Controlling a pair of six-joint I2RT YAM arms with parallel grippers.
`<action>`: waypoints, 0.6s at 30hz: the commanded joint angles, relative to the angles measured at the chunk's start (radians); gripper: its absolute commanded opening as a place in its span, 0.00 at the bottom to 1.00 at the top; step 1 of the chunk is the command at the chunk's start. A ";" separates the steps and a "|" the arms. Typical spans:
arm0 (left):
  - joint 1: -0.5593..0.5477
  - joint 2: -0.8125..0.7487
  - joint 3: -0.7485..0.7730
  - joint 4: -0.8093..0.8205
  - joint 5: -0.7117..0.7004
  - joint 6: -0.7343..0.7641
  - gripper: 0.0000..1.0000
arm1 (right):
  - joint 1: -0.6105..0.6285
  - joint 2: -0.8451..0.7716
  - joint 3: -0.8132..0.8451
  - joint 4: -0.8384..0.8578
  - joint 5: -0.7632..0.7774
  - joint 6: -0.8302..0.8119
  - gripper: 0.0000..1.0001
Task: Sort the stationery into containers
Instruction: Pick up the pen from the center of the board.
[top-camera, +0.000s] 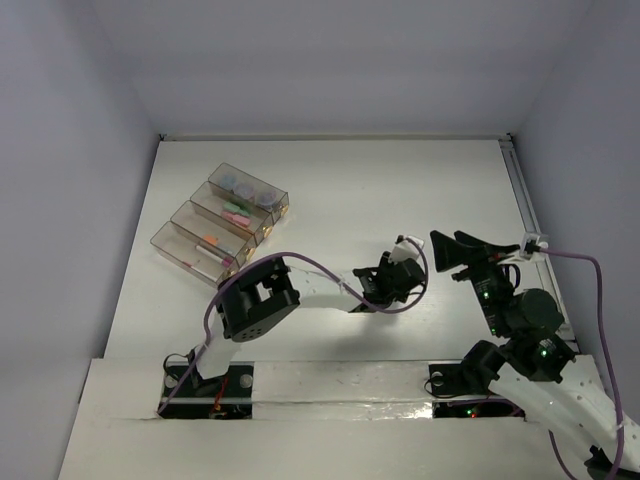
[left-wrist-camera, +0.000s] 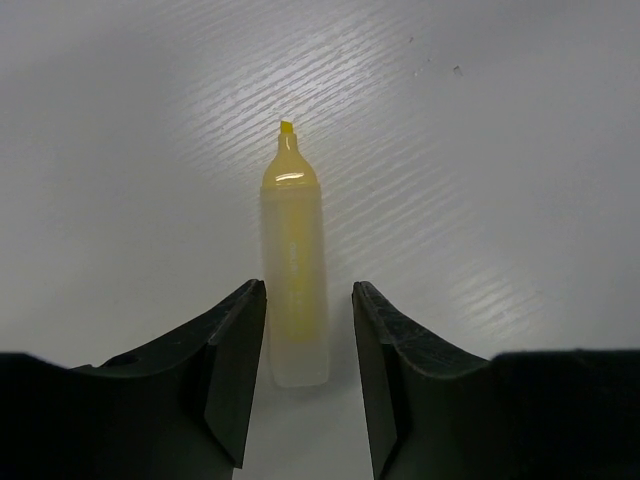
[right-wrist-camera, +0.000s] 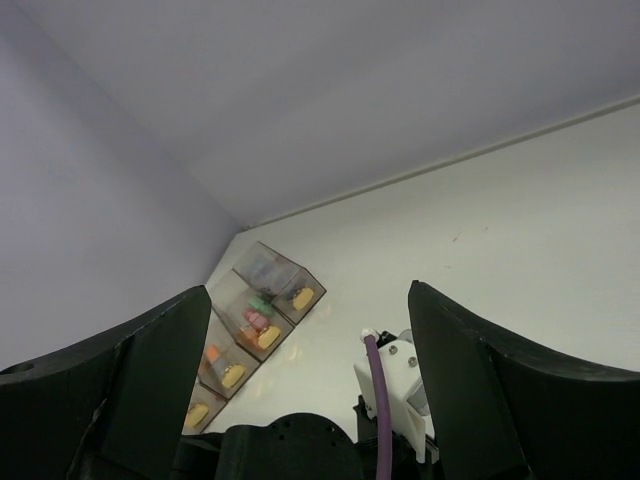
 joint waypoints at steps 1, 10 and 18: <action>-0.004 0.012 0.041 -0.029 -0.036 0.009 0.37 | -0.005 -0.022 0.003 0.030 0.005 -0.019 0.85; -0.014 0.059 0.072 -0.055 -0.044 0.015 0.37 | -0.005 -0.028 -0.004 0.032 0.004 -0.017 0.85; -0.023 0.084 0.074 -0.070 -0.059 0.011 0.33 | -0.005 -0.036 -0.006 0.026 0.016 -0.019 0.85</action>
